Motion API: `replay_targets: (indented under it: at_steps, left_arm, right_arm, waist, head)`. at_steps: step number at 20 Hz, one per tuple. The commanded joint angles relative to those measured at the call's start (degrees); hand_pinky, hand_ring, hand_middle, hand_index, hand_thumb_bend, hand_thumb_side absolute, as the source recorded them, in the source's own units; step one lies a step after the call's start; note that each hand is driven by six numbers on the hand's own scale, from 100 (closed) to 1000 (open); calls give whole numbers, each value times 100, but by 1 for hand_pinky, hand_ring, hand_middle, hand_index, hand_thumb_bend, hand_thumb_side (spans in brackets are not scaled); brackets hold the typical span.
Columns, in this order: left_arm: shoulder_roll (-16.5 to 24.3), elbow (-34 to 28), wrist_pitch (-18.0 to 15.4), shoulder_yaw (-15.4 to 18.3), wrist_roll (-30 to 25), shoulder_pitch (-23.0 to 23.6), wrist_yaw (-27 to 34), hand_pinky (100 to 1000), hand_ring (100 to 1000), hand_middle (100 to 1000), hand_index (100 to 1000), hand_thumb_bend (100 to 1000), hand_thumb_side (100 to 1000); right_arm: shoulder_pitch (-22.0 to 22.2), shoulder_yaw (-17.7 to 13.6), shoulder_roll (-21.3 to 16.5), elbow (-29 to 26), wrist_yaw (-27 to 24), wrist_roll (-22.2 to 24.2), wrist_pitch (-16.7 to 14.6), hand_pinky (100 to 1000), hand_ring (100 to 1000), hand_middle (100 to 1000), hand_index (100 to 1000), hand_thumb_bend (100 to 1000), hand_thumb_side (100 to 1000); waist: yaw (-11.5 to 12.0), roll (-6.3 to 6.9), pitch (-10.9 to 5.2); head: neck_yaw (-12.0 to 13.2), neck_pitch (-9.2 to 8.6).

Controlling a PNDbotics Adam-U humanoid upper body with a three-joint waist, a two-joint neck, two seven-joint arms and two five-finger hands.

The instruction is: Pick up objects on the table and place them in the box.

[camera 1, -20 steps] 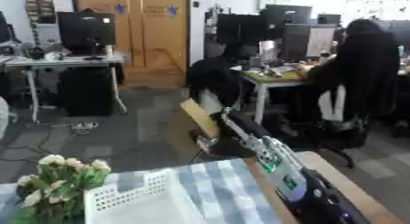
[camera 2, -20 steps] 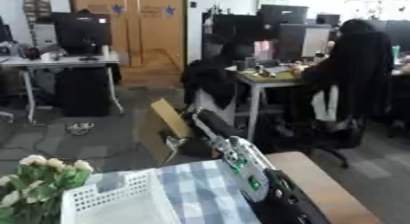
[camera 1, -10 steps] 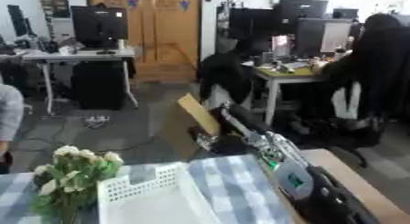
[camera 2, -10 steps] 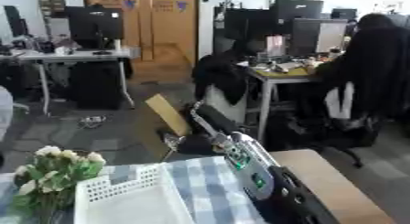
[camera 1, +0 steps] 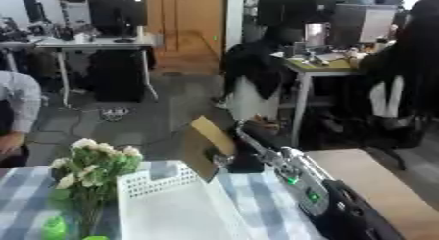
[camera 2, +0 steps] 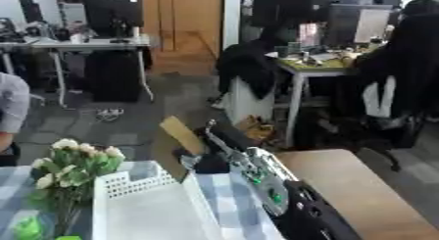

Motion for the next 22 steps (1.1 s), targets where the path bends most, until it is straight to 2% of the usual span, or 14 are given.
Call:
replay_targets:
  at_steps: [1, 8, 17, 18, 19, 20, 21, 22]
  left_arm:
    - [-35, -73, -31, 5, 8, -147, -8, 779, 963, 891, 989, 100, 780]
    - [-50, -73, -37, -3, -4, -185, -11, 779, 963, 890, 989, 100, 778]
    - [-82, -73, -47, -19, -27, -221, 2, 779, 963, 890, 989, 100, 775]
    - [-88, -73, -49, -20, -29, -226, 5, 779, 962, 890, 989, 100, 774]
    - [-93, -73, -52, -21, -30, -229, 7, 779, 962, 890, 989, 100, 774]
    - [-97, -73, -52, -25, -34, -231, 9, 779, 963, 890, 989, 100, 774]
    - [-99, -73, -53, -27, -37, -231, 10, 779, 963, 890, 989, 100, 774]
    - [-104, -73, -54, -29, -40, -234, 11, 779, 963, 890, 990, 100, 773]
  right_arm:
    - [-89, -9, -39, 108, 172, -45, -127, 475, 314, 118, 337, 100, 598]
    - [-77, 61, 9, 423, 474, -153, -355, 482, 317, 120, 338, 100, 608]
    - [-156, 122, 65, 627, 567, -229, -669, 517, 355, 138, 345, 100, 634]
    - [-179, 134, 76, 621, 536, -246, -737, 551, 394, 159, 352, 100, 673]
    - [-195, 143, 80, 625, 485, -253, -808, 551, 394, 159, 352, 100, 673]
    - [-211, 166, 85, 625, 429, -238, -917, 604, 445, 200, 391, 100, 692]
    - [-219, 172, 84, 636, 382, -219, -1004, 617, 457, 212, 402, 100, 699]
    - [-231, 196, 89, 644, 350, -170, -1109, 679, 538, 322, 482, 100, 793]
  waist:
    - [20, -39, 54]
    - [56, -37, 101]
    - [114, -65, 138]
    - [125, -69, 141]
    - [132, -72, 143]
    - [140, -75, 143]
    - [144, -77, 142]
    - [155, -79, 144]
  head:
    - [-48, 44]
    - [-114, 53]
    - [-140, 4]
    - [-152, -14]
    - [-158, -26]
    - [-164, -29]
    - [-166, -30]
    - [-170, -36]
